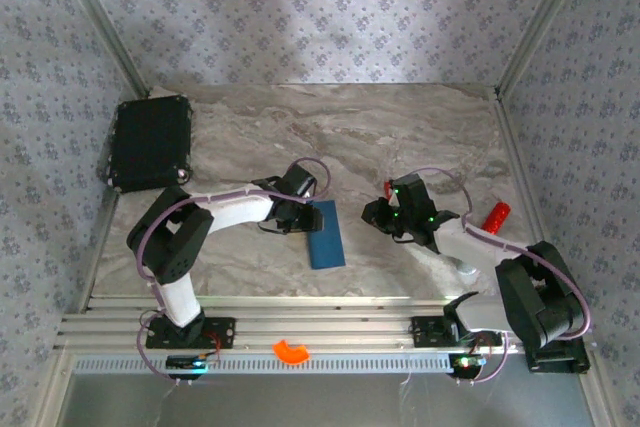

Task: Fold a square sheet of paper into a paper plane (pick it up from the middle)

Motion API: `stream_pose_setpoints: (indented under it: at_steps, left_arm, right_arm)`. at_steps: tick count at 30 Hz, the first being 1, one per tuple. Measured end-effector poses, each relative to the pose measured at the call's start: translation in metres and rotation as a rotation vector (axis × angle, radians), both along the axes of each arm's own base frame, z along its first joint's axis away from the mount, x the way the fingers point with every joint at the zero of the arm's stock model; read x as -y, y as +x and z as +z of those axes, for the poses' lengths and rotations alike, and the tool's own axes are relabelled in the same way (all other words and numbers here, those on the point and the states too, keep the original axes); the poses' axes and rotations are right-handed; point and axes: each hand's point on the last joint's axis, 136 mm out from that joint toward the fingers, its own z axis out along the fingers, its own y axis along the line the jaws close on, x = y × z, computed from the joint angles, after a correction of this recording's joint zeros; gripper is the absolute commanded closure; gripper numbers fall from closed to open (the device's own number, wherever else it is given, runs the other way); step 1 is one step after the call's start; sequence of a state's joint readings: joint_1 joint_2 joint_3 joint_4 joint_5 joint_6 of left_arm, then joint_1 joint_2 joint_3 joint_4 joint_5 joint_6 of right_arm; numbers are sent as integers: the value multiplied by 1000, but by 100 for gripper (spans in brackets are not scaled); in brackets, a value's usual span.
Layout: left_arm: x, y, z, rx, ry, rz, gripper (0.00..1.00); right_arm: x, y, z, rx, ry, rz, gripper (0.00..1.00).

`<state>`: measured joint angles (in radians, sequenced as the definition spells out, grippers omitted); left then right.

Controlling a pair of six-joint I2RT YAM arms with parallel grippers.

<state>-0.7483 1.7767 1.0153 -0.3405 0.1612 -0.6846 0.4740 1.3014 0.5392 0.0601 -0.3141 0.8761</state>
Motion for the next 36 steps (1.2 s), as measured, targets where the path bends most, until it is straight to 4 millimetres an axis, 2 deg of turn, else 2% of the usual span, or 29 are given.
stream_pose_setpoints:
  at_steps: [30, 36]
  left_arm:
    - [-1, 0, -3, -7, 14, -1, 51]
    - [-1, 0, -5, -10, 17, -1, 50]
  right_arm:
    - [-14, -10, -14, -38, -7, 53, 81]
    - [-25, -11, -16, -51, -4, 87, 81]
